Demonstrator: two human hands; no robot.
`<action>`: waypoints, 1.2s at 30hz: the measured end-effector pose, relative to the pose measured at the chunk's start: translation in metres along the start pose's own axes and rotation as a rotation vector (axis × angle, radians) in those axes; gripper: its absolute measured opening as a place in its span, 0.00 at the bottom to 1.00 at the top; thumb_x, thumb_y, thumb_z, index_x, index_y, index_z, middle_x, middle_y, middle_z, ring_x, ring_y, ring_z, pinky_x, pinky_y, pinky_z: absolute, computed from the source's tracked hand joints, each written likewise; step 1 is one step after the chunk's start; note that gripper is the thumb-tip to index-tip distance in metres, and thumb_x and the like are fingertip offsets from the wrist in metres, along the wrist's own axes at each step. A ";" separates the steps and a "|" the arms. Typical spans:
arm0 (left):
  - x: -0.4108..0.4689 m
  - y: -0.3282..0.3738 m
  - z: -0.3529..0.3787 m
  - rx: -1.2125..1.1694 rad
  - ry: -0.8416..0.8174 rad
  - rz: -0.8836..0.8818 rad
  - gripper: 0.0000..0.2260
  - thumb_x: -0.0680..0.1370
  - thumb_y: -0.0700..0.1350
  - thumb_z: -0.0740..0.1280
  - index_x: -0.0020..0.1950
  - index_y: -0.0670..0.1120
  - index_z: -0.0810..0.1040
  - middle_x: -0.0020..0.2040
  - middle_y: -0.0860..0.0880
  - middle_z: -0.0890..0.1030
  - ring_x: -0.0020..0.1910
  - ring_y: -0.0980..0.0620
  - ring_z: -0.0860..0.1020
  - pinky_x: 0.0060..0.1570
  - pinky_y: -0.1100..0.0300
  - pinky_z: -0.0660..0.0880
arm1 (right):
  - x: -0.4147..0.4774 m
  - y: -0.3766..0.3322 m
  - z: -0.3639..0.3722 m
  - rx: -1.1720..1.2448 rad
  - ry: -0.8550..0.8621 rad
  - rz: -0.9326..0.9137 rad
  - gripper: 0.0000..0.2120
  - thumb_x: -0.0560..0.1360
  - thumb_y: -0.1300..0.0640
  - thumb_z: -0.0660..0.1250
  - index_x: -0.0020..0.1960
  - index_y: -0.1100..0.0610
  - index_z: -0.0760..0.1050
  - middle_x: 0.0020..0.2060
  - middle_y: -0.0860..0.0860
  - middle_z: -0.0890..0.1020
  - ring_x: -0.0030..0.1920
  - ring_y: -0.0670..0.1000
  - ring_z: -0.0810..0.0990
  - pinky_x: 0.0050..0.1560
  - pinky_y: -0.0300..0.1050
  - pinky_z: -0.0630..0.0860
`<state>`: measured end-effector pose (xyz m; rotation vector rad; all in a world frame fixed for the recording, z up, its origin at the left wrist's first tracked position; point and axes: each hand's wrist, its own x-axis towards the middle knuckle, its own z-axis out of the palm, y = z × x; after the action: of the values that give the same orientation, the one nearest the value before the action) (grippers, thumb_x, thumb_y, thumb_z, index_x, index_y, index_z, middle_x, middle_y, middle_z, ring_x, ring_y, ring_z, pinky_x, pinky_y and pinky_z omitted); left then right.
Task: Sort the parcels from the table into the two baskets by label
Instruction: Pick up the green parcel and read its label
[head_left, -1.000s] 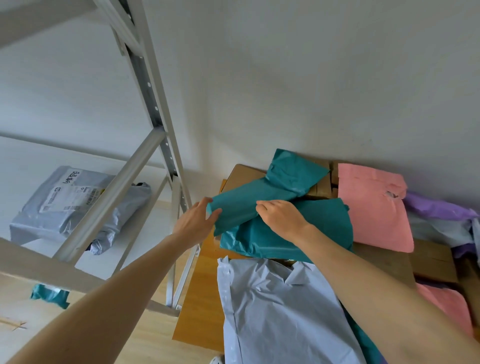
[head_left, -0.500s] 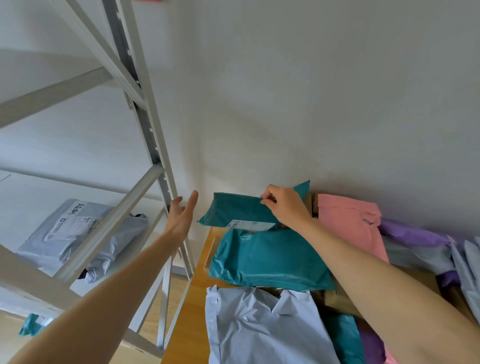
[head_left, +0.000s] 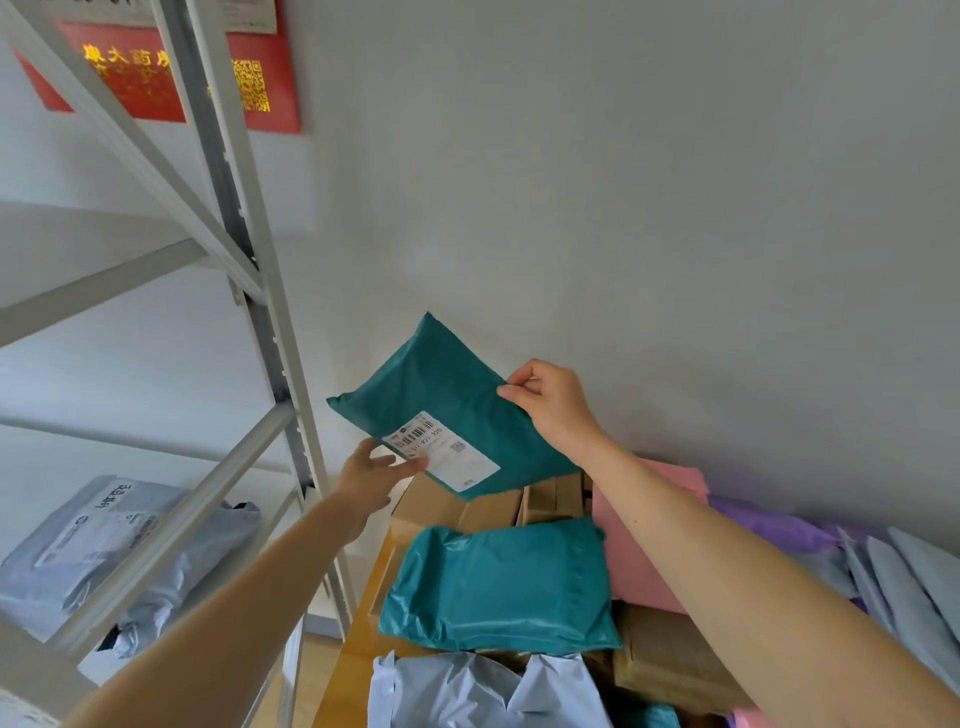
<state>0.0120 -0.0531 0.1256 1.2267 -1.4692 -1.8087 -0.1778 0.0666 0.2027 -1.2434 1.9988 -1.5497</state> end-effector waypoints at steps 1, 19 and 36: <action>-0.002 0.005 0.004 0.003 -0.019 0.020 0.31 0.72 0.43 0.76 0.71 0.49 0.67 0.64 0.45 0.77 0.61 0.42 0.74 0.64 0.41 0.68 | 0.000 -0.004 -0.003 0.044 0.024 0.012 0.04 0.74 0.62 0.71 0.43 0.59 0.77 0.41 0.54 0.83 0.40 0.47 0.81 0.41 0.33 0.75; -0.031 0.080 0.027 0.118 -0.096 0.239 0.20 0.75 0.41 0.71 0.64 0.52 0.70 0.53 0.44 0.81 0.50 0.45 0.81 0.52 0.42 0.79 | -0.006 -0.017 -0.053 0.243 0.148 0.040 0.13 0.77 0.66 0.66 0.58 0.53 0.78 0.53 0.52 0.83 0.47 0.42 0.83 0.46 0.36 0.80; -0.051 0.087 0.060 0.215 -0.084 0.267 0.20 0.75 0.42 0.71 0.64 0.53 0.69 0.55 0.45 0.78 0.54 0.42 0.79 0.53 0.41 0.77 | -0.035 0.001 -0.089 0.142 -0.059 0.102 0.35 0.71 0.72 0.71 0.72 0.49 0.66 0.56 0.52 0.77 0.58 0.55 0.78 0.51 0.41 0.79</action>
<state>-0.0295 -0.0067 0.2249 1.0030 -1.8182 -1.5734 -0.2207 0.1498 0.2250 -1.1026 1.8502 -1.5575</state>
